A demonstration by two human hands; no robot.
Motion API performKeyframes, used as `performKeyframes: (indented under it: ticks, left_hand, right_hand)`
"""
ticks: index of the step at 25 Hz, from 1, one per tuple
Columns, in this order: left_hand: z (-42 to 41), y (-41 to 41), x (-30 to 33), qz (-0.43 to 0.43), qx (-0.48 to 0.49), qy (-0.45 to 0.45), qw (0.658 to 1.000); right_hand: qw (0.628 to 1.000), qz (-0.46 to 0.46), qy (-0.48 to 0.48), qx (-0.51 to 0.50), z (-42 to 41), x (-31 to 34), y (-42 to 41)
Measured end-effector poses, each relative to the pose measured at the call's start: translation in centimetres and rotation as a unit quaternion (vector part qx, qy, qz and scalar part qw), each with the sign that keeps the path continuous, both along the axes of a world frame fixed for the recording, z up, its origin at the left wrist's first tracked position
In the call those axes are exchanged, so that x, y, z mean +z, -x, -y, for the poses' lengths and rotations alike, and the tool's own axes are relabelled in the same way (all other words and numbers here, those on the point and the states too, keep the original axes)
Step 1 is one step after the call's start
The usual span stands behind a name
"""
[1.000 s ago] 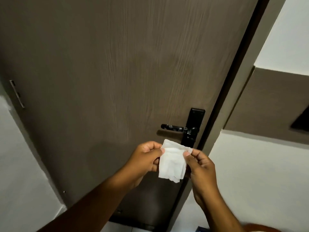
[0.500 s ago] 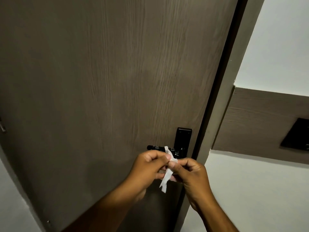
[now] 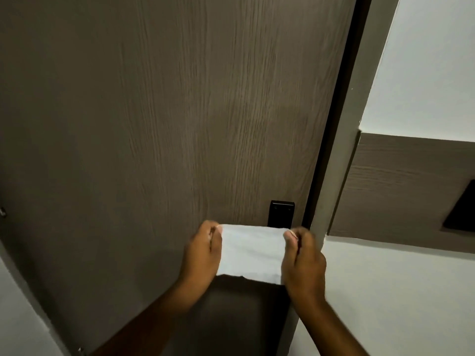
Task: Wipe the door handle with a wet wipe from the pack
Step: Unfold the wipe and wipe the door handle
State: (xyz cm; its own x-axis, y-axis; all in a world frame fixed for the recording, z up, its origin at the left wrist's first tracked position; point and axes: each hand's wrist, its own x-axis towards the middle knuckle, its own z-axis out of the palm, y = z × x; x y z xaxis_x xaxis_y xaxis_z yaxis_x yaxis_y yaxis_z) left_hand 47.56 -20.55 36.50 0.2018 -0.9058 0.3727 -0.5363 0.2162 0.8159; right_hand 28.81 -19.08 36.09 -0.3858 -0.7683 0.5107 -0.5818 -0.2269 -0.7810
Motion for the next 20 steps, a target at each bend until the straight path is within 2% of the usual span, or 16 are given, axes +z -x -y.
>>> performKeyframes:
  ticks: [3,7,9,12,14,16,18,20]
  left_hand:
    - [2.7,-0.4,0.2,0.103,0.028,0.015,0.994]
    - [4.9,0.2,-0.4,0.126,0.038,-0.018,0.991]
    - [5.3,0.1,-0.6,0.098,0.032,-0.016,0.994]
    - [5.5,-0.7,-0.7,0.102,0.020,-0.009,0.995]
    - [5.2,-1.3,-0.6,0.117,0.003,-0.025,0.993]
    - [4.6,-1.7,0.0,0.157,-0.006,-0.016,0.987]
    - [4.0,-2.0,1.4,0.202,0.007,0.075,0.977]
    - [4.0,-1.7,4.1,0.238,0.021,0.236,0.942]
  right_hand:
    - [0.993,-0.118,-0.003,0.019,2.2,1.2,0.3]
    - [0.948,-0.306,-0.084,-0.005,3.0,2.1,0.6]
    - [0.939,-0.333,-0.074,-0.044,2.5,2.6,0.5]
    - [0.937,-0.346,-0.030,-0.021,1.3,2.1,-0.1]
    - [0.891,-0.453,-0.030,-0.024,0.6,1.2,-0.1]
    - [0.875,-0.484,-0.005,-0.028,0.6,0.7,-0.1]
    - [0.863,-0.501,0.065,0.013,1.0,0.2,-1.1]
    - [0.809,-0.568,0.119,0.095,2.1,0.0,-2.9]
